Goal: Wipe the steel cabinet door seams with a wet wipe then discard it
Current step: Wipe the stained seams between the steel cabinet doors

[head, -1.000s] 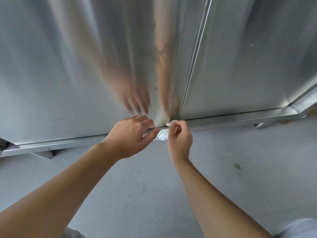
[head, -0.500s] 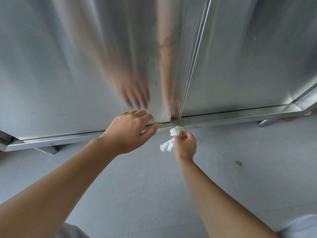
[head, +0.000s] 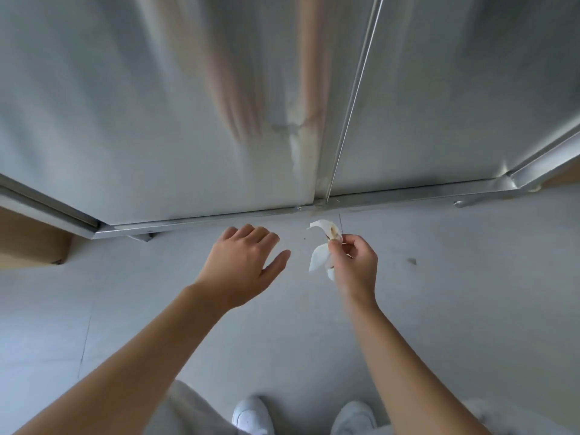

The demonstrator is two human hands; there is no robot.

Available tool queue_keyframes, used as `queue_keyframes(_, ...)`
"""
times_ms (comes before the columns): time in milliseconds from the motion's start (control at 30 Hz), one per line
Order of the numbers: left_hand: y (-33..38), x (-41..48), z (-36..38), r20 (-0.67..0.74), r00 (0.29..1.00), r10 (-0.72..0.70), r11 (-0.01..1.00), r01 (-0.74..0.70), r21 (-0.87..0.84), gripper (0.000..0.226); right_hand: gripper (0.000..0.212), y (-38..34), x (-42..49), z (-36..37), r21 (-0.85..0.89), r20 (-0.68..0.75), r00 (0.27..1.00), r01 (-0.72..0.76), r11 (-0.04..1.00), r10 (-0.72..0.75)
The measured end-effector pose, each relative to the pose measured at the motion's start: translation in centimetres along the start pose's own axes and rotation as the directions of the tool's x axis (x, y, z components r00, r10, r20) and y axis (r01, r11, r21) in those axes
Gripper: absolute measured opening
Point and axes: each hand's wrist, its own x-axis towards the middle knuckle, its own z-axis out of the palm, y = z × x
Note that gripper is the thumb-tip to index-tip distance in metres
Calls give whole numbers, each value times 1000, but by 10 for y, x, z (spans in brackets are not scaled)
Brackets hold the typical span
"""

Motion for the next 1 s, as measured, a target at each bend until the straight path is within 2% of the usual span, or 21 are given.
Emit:
queue_keyframes(267, 33, -46, -198, -5, 997, 72, 991, -71, 115, 52, 6, -180, -130, -68, 8, 98, 995, 2, 1000, -3)
queue_keyframes(400, 56, -65, -299, -32, 997, 69, 992, -65, 112, 53, 5, -272, -187, -94, 18, 162, 986, 47, 999, -49)
queue_keyframes(600, 87, -93, -436, -99, 995, 28, 996, -19, 88, 53, 6, -393, -253, -145, 99, 179, 978, 93, 991, -110)
queue_keyframes(833, 142, -130, -536, -213, 975, -55, 992, 77, 99, 52, 7, -477, -312, -200, 111, 245, 954, 149, 983, -173)
queue_keyframes(1000, 190, -150, -594, -279, 959, -55, 989, 91, 117, 51, 7, -517, -353, -247, 125, 302, 924, 206, 971, -235)
